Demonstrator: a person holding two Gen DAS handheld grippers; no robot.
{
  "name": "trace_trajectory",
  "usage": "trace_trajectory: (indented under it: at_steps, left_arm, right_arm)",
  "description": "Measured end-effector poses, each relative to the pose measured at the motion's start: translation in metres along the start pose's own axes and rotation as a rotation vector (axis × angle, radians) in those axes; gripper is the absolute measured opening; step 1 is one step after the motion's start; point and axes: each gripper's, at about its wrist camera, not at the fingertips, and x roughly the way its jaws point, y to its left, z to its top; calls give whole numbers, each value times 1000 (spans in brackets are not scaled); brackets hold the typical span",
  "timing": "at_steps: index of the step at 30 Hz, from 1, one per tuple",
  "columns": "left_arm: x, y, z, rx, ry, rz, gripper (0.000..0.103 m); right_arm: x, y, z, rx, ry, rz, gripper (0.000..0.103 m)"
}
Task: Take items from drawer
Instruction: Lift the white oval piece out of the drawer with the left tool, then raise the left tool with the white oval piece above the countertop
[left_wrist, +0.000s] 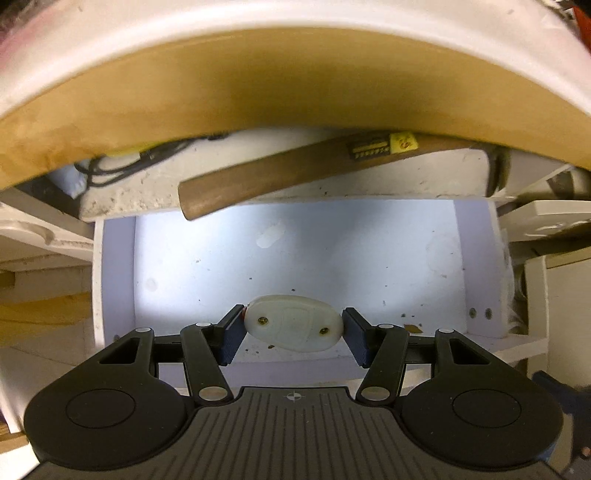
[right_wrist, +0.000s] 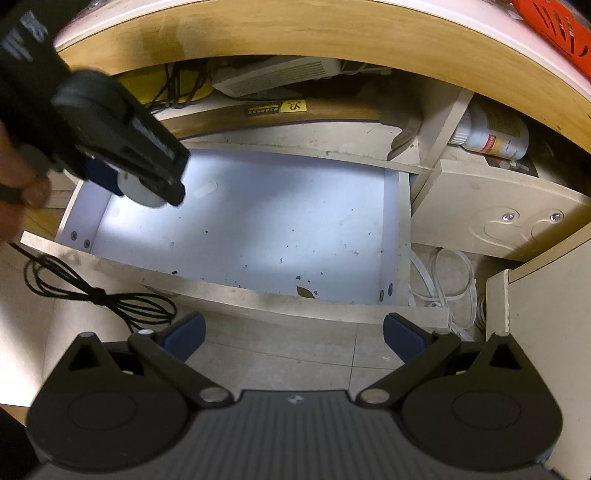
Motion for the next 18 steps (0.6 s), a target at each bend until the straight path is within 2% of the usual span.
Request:
trace_trajectory:
  at_steps: [5,13,18]
  left_arm:
    - [-14,2,4,9,-5,-7,55]
    - [-41,2,11,23,-28,-59,55]
    - [-53,1,8,28,-40,-54,55]
  right_arm:
    - [1,0,0,-2,2,-4,103]
    - [1,1,0,-8,2,-5,103]
    - [1,0,0,-9,2,-8,103]
